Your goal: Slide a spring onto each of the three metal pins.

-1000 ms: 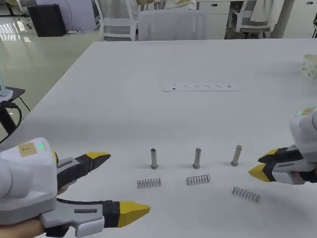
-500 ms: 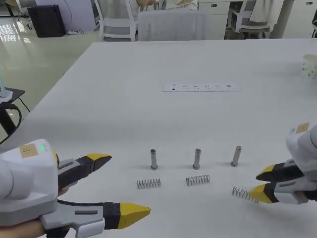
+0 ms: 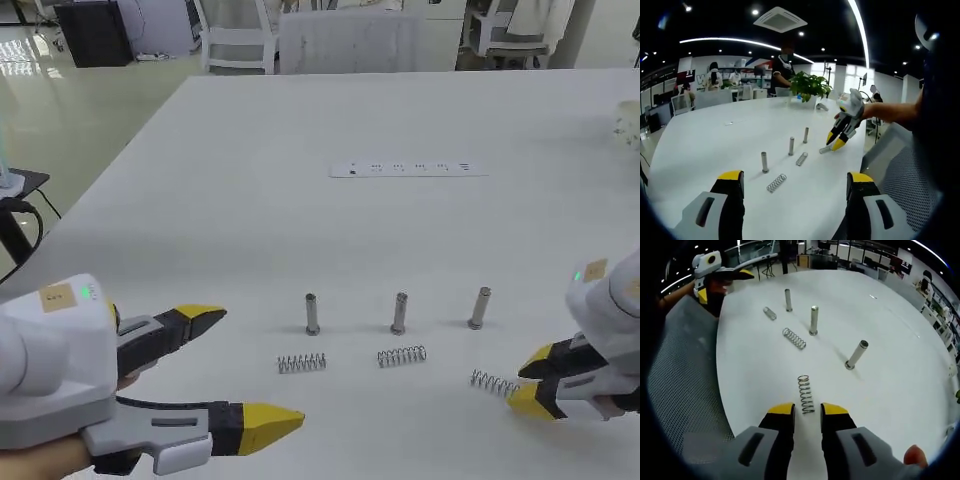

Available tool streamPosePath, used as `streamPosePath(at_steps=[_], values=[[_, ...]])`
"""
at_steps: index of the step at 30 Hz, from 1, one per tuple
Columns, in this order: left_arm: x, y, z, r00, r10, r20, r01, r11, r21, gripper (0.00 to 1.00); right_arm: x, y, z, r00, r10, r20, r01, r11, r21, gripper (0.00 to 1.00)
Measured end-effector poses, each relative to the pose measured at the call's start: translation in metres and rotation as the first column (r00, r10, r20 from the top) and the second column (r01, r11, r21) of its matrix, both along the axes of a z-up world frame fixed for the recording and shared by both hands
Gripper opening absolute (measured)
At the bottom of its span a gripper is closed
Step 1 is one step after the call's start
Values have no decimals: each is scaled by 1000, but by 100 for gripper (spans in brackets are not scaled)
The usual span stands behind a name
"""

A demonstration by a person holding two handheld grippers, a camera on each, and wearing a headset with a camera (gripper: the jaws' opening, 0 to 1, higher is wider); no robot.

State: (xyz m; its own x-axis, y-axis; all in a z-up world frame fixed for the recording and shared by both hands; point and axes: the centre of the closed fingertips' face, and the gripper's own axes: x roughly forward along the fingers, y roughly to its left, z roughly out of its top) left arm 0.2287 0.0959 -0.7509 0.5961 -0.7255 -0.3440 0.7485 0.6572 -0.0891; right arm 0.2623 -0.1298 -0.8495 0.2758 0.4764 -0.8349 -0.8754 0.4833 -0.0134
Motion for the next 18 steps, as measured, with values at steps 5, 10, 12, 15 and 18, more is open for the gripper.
streamPosePath(at_steps=[5, 10, 12, 15, 18], values=[[1, 0, 1, 1000, -4, 2, 4, 1000, 3, 81, -1, -2, -2, 1000, 14, -3, -14, 1000, -24, 16], [2, 0, 3, 1000, -19, 6, 19, 1000, 20, 81, -1, -1, -3, 1000, 27, -3, -27, 999, -29, 14], [3, 0, 6, 1000, -22, 10, 22, 999, 24, 80, 0, -1, -4, 999, 32, -1, -32, 999, -36, 14], [4, 0, 10, 999, -29, 20, 28, 999, 30, 80, -1, -3, -7, 999, 46, -1, -46, 997, -60, 11], [4, -2, 13, 999, -38, 26, 37, 999, 32, 80, -1, -3, -8, 999, 49, -3, -49, 997, -63, 12]])
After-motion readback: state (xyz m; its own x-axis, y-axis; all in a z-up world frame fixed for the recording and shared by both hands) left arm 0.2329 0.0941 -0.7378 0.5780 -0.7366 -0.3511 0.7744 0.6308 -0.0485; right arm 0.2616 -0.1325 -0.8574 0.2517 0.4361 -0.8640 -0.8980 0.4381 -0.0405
